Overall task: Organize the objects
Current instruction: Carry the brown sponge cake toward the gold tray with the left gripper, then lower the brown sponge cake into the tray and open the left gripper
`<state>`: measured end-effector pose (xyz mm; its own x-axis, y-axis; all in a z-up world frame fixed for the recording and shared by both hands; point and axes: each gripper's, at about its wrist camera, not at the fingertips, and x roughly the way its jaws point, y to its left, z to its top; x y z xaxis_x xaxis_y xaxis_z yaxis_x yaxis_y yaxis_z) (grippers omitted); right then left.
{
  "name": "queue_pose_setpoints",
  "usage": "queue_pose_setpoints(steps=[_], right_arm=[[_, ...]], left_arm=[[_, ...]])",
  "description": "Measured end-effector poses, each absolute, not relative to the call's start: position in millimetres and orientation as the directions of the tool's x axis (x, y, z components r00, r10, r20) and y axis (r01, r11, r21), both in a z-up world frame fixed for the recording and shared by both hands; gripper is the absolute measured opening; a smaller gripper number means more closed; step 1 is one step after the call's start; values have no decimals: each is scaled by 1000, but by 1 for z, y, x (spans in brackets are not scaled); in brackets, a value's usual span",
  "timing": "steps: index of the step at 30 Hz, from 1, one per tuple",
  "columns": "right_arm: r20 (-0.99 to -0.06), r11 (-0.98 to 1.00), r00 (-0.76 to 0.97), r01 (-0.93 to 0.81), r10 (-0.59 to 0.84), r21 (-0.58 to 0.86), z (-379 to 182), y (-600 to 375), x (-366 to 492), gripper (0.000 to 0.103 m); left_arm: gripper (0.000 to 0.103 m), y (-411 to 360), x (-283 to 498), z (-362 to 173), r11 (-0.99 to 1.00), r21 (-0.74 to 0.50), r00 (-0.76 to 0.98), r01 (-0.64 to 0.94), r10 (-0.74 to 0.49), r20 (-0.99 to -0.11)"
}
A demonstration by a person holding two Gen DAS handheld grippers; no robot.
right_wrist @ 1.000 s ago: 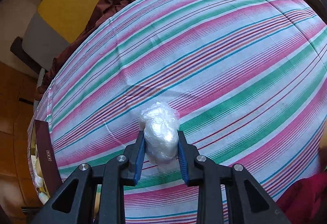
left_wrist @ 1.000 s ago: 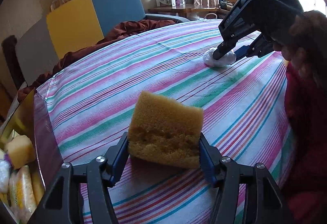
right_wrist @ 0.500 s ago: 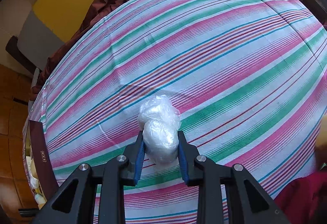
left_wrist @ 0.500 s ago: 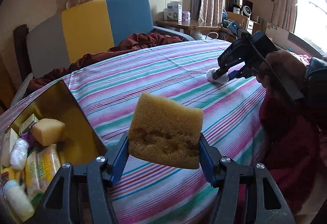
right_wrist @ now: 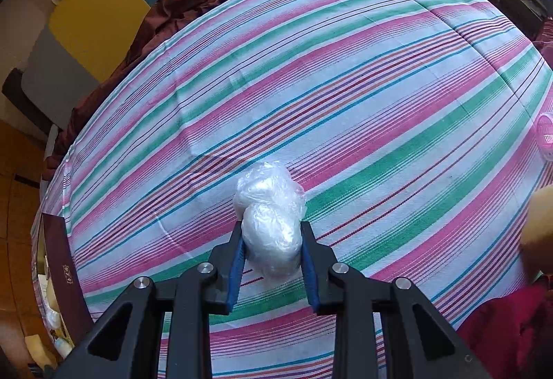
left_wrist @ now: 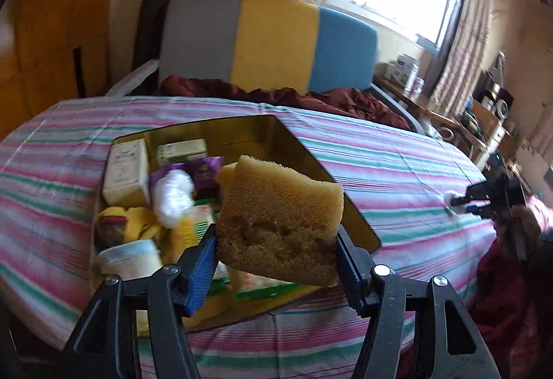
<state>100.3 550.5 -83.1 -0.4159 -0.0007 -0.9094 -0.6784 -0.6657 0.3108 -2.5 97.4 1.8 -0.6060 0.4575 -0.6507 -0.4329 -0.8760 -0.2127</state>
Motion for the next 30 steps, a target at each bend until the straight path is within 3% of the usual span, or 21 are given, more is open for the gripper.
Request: queue_pose_setpoints(steps=[5,11,16,30], right_arm=[[-906,-664,-424,-679,6,314,-77,562,96,29],[-907,-664,-420,-680,7,310,-76,563,91,29],[-907,-664,-421,-681,7,311,-74,557,86,29],[-904,-672,-427,-667,-8,321,-76,559,76,29]], left_arm=[[63,51,-20,-16,-897,-318,-567,-307,441,-696],[63,80,-20,-19,-820,-432,-465,-375,570,-678],[63,121,-30,-18,-794,-430,-416,-431,597,-686],[66,177,-55,-47,-825,-347,-334,-445,513,-791]])
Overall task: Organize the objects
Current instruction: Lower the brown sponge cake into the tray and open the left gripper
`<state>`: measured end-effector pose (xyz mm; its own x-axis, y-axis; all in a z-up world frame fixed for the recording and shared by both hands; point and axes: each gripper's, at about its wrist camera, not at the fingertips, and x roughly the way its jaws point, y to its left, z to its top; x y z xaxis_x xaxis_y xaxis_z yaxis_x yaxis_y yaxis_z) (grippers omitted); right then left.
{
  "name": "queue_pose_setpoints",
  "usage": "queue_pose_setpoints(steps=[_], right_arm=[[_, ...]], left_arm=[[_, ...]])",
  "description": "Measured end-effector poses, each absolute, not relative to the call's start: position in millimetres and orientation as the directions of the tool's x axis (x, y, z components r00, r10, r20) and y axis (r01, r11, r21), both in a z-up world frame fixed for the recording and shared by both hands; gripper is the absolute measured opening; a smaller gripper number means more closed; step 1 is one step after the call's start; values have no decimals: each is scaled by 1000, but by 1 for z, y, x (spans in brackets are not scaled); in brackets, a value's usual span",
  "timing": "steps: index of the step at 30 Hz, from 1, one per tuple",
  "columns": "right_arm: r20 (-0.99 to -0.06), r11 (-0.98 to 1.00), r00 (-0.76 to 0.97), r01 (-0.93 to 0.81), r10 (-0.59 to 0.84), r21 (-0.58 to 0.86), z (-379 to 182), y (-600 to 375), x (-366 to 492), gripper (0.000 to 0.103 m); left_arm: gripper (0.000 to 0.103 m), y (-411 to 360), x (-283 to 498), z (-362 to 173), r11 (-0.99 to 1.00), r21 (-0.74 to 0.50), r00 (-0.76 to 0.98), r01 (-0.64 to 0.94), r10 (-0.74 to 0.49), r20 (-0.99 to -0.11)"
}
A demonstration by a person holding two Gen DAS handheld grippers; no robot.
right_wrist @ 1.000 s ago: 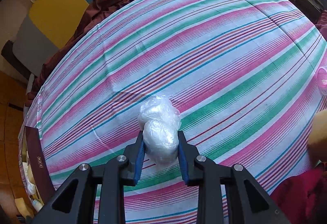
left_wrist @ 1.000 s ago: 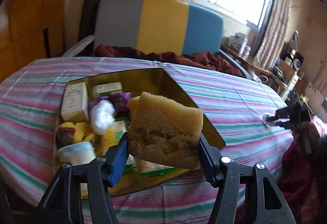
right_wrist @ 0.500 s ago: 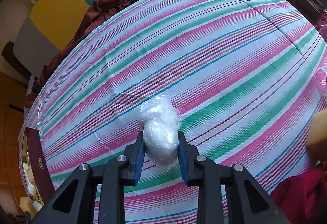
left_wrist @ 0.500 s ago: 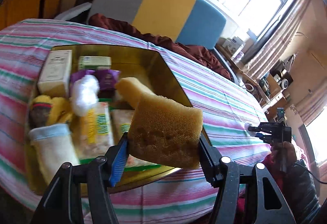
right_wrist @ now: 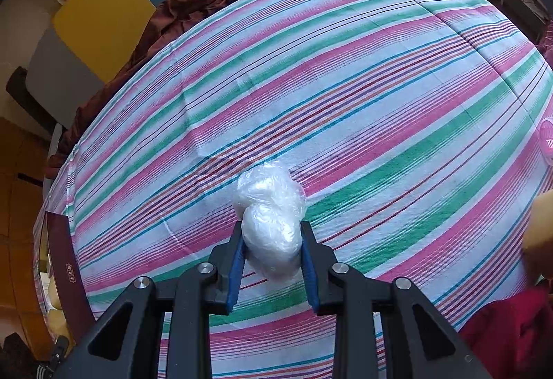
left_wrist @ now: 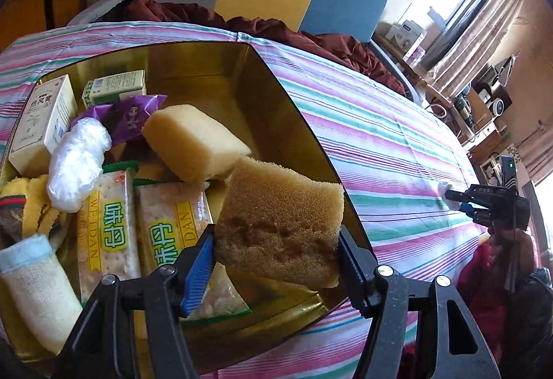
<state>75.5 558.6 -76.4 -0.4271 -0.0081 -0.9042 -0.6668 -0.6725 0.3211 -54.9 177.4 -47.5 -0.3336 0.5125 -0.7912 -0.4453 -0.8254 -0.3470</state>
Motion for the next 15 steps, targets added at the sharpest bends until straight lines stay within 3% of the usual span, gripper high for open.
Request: queue_pose_setpoints(steps=[15], right_arm=[[-905,-675,-424,-665,-12,321,-75,556,84,29]], left_arm=[[79,184,-49,-60,-822,-300,-326,-484,487,-810]])
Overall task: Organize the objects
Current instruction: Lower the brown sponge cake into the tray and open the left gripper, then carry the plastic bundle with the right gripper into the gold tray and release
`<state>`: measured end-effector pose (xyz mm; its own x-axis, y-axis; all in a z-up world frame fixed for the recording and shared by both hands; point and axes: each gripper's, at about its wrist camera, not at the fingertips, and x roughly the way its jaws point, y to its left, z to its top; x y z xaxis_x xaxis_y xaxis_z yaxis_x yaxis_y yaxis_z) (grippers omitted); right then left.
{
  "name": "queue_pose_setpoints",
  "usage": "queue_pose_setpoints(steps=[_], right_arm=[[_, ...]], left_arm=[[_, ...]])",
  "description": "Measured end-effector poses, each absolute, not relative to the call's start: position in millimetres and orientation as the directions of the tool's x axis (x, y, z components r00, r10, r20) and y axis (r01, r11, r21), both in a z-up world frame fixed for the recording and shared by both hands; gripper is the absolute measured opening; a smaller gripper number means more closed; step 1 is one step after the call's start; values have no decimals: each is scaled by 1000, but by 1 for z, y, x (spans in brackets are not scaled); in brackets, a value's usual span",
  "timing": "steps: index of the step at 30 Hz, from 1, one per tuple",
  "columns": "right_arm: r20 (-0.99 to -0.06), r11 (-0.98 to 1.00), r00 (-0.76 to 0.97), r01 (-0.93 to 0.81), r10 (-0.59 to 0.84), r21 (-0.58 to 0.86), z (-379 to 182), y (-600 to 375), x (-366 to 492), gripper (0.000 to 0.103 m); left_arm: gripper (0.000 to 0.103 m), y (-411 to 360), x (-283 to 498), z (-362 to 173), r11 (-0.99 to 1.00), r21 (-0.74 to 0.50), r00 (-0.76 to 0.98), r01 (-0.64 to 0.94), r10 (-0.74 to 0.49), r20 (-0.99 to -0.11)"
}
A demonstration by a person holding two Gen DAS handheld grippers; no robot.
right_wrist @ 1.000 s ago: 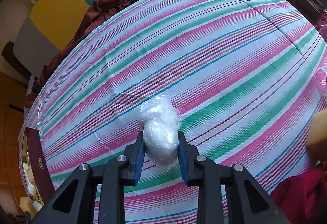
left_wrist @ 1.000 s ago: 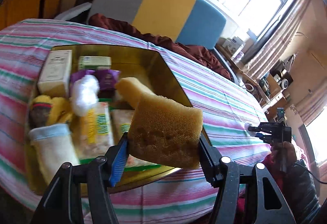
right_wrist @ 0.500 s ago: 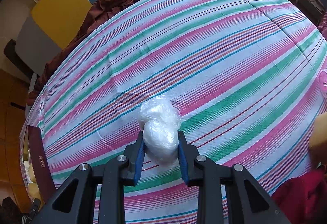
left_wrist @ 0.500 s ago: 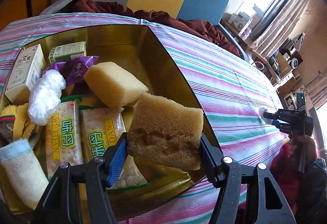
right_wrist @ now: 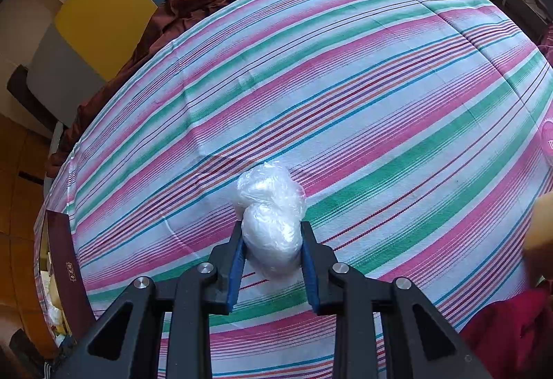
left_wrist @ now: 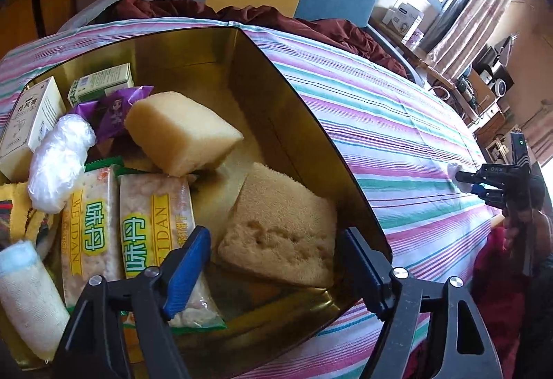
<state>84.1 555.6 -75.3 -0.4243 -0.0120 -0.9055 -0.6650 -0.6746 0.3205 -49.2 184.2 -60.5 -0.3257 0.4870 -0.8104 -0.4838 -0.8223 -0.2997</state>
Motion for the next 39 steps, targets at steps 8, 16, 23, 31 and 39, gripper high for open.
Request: queue_pose_setpoints(steps=[8,16,23,31,39], right_arm=[[-907,-672,-422,-670,-7,317,-74,555,89,29],[-912,-685,-410,-659,-17,310,-75,551,84,29],[-925,-792,-379,-571,20,217,-61,517,68,29],[-865,-916,-494,-301,-86,264,-8,407,35,29],[-794,-942,-522,63,-312,328,13,252,-21,29]], left_arm=[[79,159,-32,-33,-839,-246,-436,-485,476,-764],[81,107,-17,-15,-884,-191,-543,-426,419,-727],[81,65,-13,-16,-910,-209,-574,-357,390,-720],[82,47,-9,-7,-934,-178,-629,-310,342,-698],[89,34,-2,5,-962,-112,-690,-250,258,-676]])
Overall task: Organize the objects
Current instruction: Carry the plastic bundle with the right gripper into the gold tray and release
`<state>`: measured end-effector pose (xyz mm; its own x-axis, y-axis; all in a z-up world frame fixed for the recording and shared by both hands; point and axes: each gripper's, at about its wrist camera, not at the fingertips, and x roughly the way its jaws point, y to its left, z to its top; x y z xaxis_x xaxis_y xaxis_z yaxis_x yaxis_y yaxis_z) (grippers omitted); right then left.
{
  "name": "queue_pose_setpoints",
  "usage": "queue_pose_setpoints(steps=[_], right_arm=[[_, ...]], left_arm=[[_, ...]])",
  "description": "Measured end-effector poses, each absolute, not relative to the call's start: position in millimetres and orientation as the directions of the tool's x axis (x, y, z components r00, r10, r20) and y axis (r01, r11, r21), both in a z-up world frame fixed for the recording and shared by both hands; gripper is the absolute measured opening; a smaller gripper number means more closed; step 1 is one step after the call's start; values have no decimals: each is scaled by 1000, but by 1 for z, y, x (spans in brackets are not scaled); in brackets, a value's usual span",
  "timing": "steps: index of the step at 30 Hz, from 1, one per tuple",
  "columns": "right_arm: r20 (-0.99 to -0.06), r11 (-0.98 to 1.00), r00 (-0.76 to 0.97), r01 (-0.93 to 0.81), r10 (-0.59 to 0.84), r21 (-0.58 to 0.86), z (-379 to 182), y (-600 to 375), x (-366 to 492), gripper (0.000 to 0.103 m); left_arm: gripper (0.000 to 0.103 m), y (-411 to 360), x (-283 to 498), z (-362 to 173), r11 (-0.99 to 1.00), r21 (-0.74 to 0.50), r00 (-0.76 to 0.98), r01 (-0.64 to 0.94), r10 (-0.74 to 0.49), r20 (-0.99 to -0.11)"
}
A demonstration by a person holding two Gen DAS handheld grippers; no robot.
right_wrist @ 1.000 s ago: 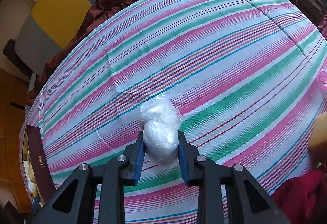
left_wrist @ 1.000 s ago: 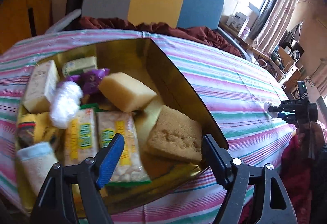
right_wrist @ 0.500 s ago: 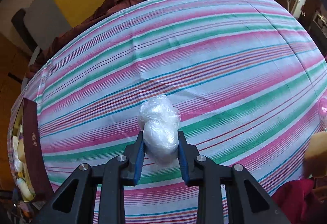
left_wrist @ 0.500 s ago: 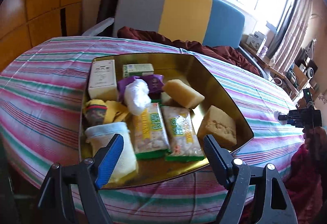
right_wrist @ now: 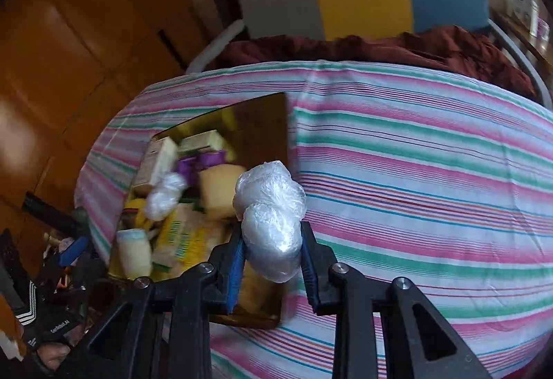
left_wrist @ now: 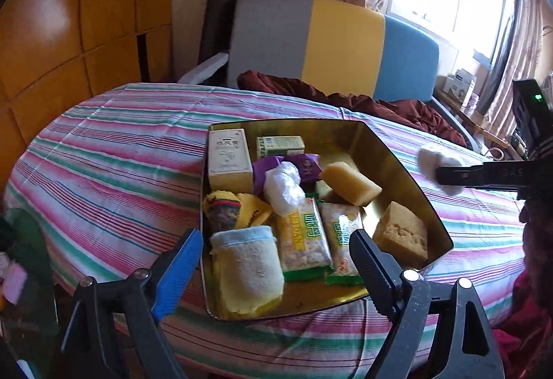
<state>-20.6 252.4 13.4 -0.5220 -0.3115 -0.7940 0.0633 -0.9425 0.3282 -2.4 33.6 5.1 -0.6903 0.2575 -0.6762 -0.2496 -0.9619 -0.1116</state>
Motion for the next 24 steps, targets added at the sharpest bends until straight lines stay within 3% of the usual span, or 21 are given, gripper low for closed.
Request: queue_pose_setpoints(steps=[6,13,24], right_arm=[[-832,-939,-437,198,-341,281,-16,175,-53,29],[-887,-962,-381,176,-261,208,-55,158,-73,29],[-877,-961,-394,127,-275,245,-63,172,-79,29]], left_arm=[[91,24,-4,2,-972,-106,-698,-208,223,-681],[94,18,-8,-5,-977,-111,-689,-182,207,-694],[99,18,-10,-9,-982,-100,-681,-159,183,-709]])
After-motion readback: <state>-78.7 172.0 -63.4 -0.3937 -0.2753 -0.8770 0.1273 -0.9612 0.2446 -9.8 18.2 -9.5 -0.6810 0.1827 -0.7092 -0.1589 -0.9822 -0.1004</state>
